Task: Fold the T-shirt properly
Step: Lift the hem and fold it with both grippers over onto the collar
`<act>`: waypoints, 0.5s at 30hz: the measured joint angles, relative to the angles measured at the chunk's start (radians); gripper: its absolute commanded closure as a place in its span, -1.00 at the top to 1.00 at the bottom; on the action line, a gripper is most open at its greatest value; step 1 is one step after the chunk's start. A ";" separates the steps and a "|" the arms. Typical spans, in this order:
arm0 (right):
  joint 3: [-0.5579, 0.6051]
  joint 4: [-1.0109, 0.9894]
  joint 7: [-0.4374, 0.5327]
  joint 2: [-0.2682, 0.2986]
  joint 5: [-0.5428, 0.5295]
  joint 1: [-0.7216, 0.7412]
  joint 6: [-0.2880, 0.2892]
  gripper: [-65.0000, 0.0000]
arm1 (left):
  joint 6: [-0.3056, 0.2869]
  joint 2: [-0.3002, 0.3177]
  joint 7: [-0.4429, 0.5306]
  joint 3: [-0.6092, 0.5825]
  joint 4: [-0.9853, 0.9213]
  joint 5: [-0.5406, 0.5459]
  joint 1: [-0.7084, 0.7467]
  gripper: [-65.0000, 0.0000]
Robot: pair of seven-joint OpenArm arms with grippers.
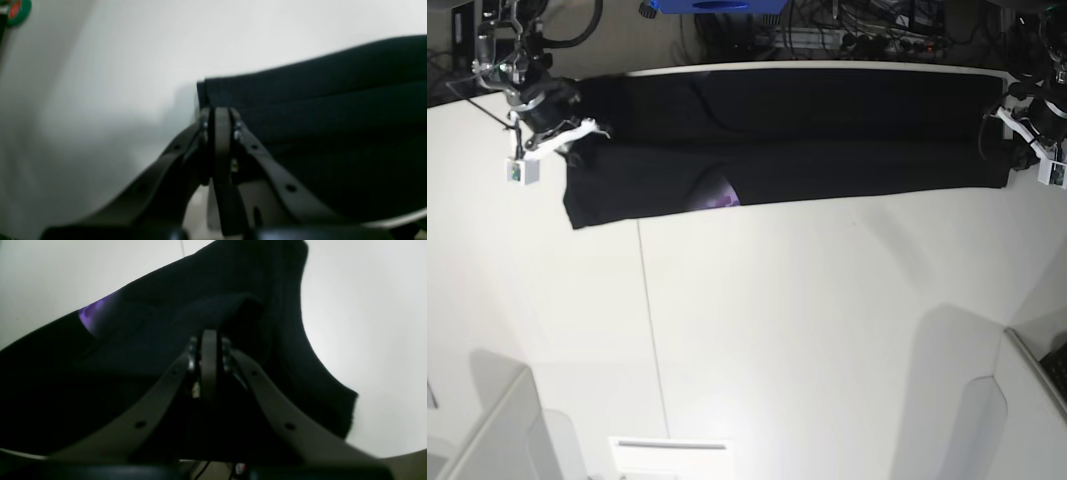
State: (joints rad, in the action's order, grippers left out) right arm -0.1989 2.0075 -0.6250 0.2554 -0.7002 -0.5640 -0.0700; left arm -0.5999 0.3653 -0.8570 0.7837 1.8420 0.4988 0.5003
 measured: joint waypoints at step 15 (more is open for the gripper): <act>0.003 -0.025 0.020 -0.038 0.006 -0.047 0.000 -1.00 | 0.008 -0.005 0.003 -0.054 -0.006 -0.033 0.045 -1.00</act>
State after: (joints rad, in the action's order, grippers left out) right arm -0.1955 1.9827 -0.6052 0.2173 -0.6945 -0.6109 -0.0704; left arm -0.5919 0.3599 -0.8536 0.7296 1.8362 0.4656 0.5453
